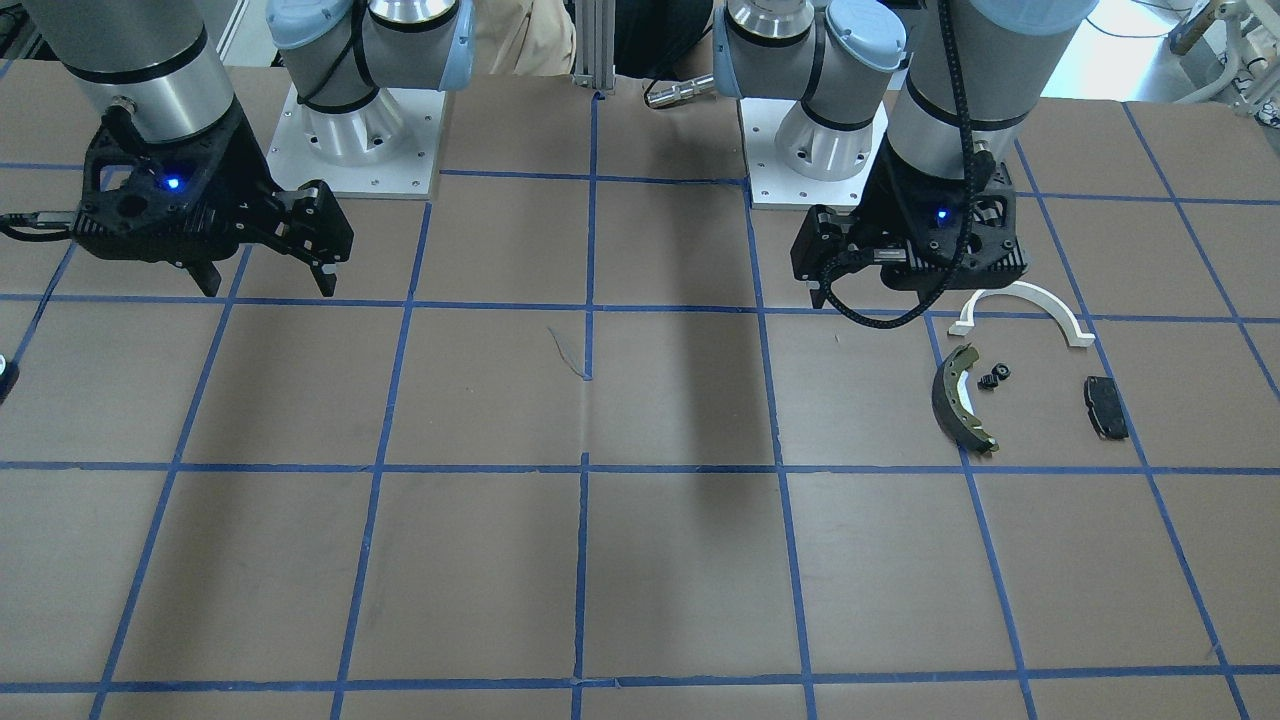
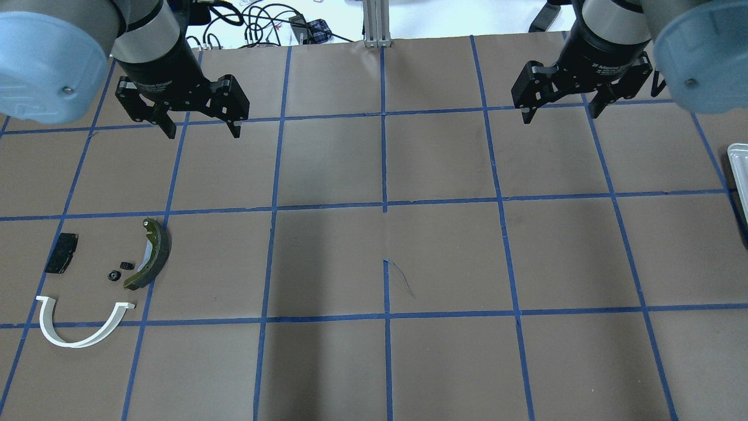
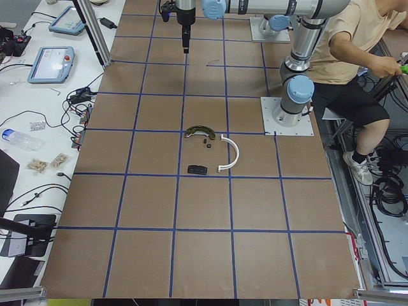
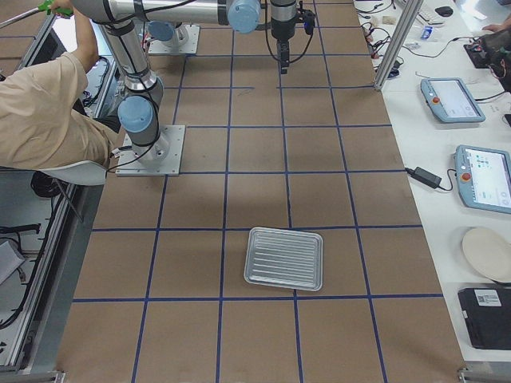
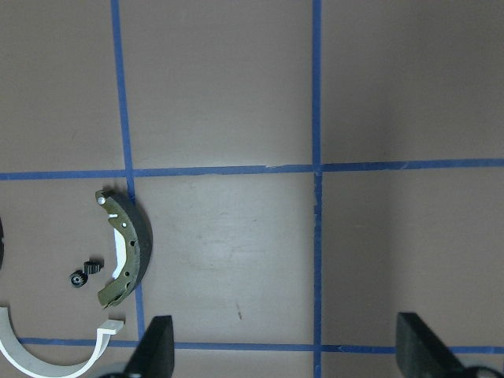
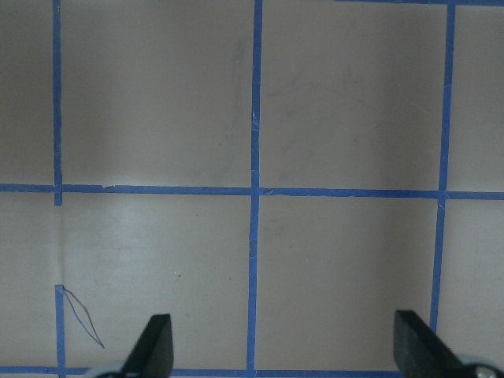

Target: Place bearing gear from tray to pile

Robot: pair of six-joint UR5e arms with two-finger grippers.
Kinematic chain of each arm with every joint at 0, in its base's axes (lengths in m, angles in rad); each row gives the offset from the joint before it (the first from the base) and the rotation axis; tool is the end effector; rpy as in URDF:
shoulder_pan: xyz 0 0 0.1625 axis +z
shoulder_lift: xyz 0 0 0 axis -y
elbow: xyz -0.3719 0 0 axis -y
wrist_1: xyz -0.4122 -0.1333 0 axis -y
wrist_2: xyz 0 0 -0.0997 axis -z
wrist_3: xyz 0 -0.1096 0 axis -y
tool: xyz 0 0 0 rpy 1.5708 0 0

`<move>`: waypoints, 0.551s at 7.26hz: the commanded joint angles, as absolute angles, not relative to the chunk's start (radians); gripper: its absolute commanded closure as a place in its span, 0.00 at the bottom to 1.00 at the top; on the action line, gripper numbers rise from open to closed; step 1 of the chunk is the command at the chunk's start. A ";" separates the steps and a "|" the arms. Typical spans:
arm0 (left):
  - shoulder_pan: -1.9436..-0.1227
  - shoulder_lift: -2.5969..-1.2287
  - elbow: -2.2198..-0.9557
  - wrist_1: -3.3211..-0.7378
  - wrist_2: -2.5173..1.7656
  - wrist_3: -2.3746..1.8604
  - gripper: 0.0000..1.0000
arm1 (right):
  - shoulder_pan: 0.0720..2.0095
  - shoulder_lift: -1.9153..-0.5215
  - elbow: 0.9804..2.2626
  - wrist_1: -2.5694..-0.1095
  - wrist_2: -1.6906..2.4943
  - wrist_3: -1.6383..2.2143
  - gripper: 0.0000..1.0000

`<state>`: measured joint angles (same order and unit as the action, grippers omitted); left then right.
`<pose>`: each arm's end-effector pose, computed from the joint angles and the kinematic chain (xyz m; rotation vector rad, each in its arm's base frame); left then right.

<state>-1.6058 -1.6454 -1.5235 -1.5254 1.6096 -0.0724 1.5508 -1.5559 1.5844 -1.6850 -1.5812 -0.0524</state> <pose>-0.1479 -0.5366 0.4144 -0.0586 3.1031 -0.0313 0.1216 -0.5288 0.4220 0.0499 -3.1249 0.1333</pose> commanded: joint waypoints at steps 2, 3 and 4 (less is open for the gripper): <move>-1.614 -1.661 -1.522 -1.513 1.574 -0.108 0.00 | 1.551 -1.555 1.577 -1.686 -1.578 -0.051 0.00; -1.614 -1.661 -1.523 -1.511 1.574 -0.107 0.00 | 1.551 -1.555 1.577 -1.687 -1.577 -0.046 0.00; -1.614 -1.661 -1.523 -1.512 1.574 -0.107 0.00 | 1.551 -1.555 1.575 -1.684 -1.578 -0.045 0.00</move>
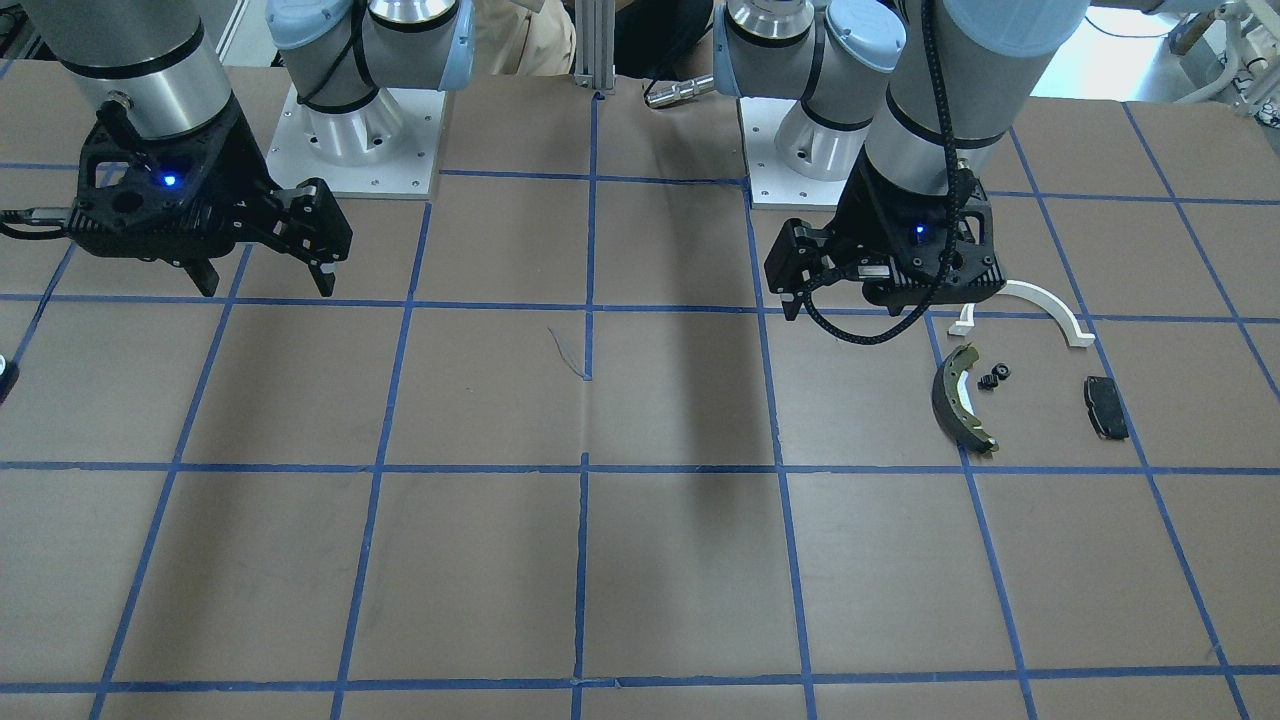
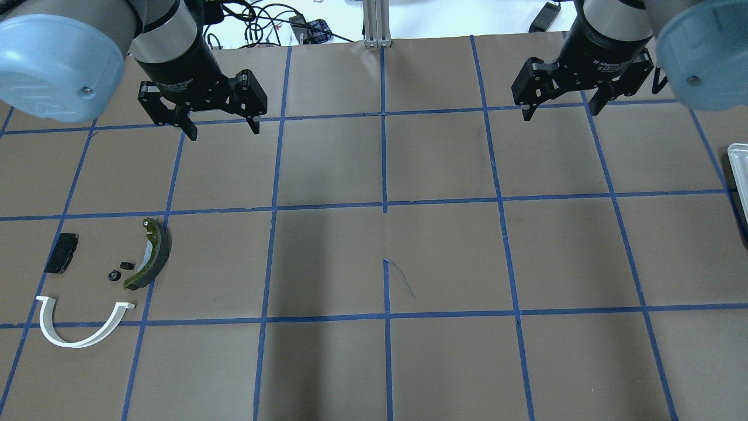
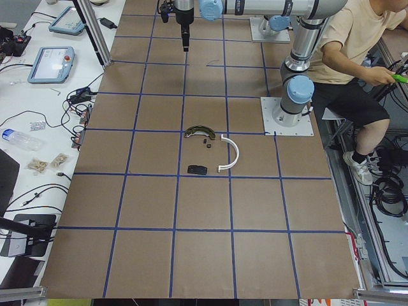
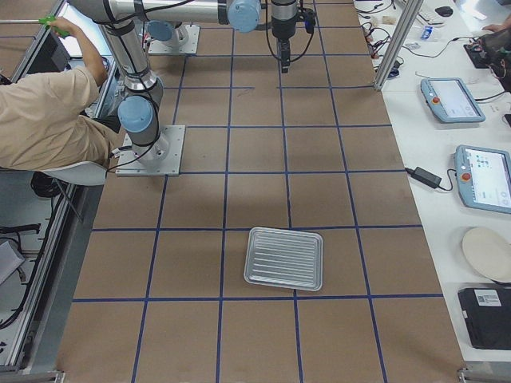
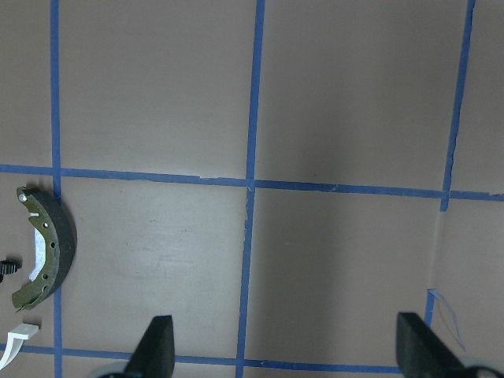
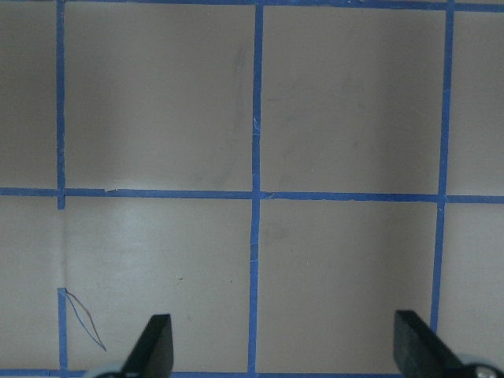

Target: Place bearing gear from tray to pile

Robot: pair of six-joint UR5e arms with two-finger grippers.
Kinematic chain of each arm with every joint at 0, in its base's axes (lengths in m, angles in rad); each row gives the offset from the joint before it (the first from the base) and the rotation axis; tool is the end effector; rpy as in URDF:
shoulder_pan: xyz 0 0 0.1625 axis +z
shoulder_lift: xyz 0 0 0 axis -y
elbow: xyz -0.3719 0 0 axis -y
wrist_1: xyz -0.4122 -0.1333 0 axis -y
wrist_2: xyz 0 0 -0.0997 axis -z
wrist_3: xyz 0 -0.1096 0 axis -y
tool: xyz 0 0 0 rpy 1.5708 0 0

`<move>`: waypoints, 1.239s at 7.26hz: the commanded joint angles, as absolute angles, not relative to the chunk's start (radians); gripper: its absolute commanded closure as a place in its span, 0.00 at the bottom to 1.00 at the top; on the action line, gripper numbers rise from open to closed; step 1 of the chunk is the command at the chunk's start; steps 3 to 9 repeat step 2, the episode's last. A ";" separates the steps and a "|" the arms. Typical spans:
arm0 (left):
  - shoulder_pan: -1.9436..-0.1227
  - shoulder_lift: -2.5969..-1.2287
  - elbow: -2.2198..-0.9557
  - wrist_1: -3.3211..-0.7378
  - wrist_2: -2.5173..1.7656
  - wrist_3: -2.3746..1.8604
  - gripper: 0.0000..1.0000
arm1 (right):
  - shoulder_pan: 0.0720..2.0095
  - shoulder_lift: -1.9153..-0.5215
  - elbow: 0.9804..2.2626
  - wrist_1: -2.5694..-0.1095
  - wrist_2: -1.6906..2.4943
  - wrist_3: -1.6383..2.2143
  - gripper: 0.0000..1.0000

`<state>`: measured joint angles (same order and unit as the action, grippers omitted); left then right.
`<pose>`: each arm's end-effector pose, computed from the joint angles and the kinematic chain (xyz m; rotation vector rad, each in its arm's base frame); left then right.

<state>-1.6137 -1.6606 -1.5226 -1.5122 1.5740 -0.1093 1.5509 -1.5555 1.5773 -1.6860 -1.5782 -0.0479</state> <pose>-0.1563 -0.5405 0.4079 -0.1043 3.1378 -0.0270 0.1220 -0.5298 0.4256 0.0433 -3.1273 0.1457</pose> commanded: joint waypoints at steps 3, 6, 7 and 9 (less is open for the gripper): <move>-1.614 -1.660 -1.523 -1.511 1.574 -0.109 0.00 | 1.551 -1.555 1.569 -1.675 -1.585 -0.046 0.00; -1.614 -1.660 -1.523 -1.511 1.574 -0.109 0.00 | 1.551 -1.555 1.569 -1.675 -1.585 -0.046 0.00; -1.614 -1.660 -1.523 -1.511 1.574 -0.109 0.00 | 1.551 -1.555 1.569 -1.675 -1.585 -0.046 0.00; -1.614 -1.660 -1.523 -1.511 1.574 -0.109 0.00 | 1.551 -1.555 1.569 -1.675 -1.585 -0.046 0.00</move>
